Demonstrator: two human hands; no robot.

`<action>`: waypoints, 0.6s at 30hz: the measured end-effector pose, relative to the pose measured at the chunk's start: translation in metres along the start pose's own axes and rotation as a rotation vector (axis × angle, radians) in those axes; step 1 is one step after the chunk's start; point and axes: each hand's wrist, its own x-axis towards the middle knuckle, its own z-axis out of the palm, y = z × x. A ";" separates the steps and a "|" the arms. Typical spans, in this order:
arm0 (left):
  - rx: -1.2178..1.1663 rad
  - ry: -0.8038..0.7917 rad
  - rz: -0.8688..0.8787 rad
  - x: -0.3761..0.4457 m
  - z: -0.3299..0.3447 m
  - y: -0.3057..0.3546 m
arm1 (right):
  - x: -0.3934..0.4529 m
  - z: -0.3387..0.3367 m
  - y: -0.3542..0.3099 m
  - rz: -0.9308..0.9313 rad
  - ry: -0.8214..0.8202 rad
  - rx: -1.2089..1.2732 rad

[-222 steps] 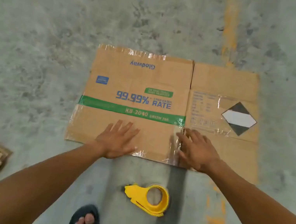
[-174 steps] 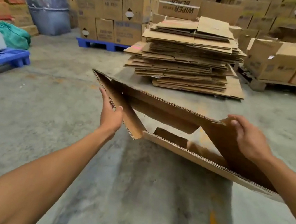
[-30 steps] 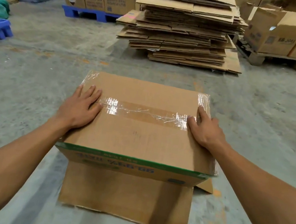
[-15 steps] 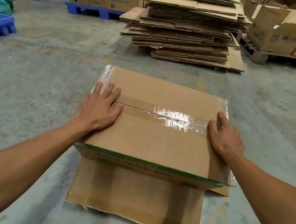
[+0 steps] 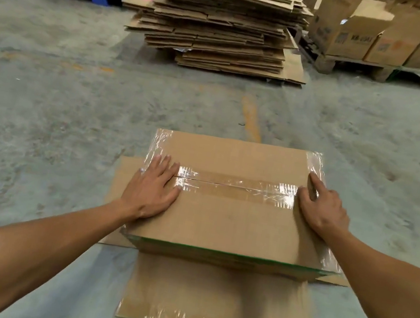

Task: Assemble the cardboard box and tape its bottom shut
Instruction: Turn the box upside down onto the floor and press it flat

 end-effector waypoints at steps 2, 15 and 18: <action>-0.005 0.017 -0.013 0.005 0.000 -0.003 | 0.001 0.010 0.000 0.003 -0.051 -0.010; 0.110 -0.041 -0.047 0.004 0.007 -0.044 | -0.002 0.057 -0.029 -0.054 -0.179 -0.141; 0.121 -0.035 -0.043 0.002 0.009 -0.043 | -0.004 0.056 -0.028 -0.046 -0.172 -0.139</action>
